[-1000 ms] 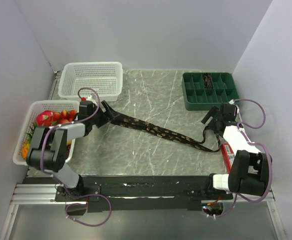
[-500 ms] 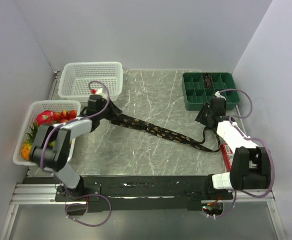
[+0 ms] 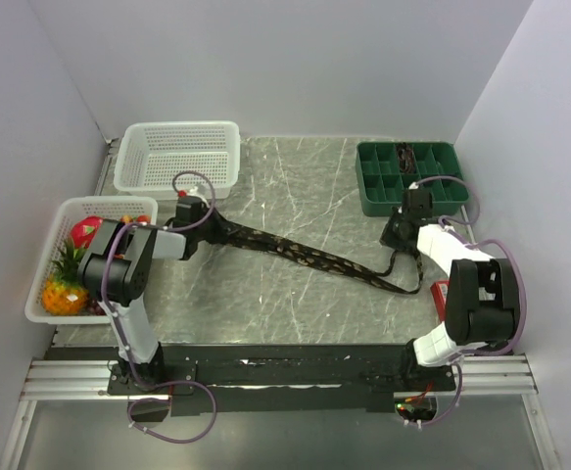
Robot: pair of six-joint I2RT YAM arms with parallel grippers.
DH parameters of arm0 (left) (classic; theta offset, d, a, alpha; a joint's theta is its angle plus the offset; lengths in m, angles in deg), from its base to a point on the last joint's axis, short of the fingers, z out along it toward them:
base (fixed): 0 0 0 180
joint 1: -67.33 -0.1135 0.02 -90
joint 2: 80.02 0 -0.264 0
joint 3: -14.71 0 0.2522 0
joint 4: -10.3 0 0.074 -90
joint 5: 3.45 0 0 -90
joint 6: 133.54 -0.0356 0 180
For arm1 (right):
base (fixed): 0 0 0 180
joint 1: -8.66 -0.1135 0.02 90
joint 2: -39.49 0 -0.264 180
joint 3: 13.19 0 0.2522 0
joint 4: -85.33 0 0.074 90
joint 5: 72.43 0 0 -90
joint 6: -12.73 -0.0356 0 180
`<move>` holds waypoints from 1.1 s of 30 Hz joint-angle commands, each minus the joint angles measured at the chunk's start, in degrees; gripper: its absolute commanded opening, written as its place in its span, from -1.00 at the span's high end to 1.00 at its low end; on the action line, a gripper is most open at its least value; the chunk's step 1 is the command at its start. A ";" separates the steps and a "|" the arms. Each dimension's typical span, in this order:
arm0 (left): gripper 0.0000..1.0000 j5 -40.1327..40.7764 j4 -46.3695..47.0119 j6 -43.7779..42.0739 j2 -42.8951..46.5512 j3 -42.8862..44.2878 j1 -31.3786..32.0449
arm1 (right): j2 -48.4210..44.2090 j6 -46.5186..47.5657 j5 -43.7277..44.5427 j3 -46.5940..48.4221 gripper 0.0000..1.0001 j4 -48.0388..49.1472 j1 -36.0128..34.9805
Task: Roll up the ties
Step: Flatten out the tie at the center of the board.
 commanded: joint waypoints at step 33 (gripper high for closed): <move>0.98 1.90 -1.69 3.27 10.15 -11.98 -13.41 | -5.94 -1.32 2.76 -0.28 1.00 -15.30 3.30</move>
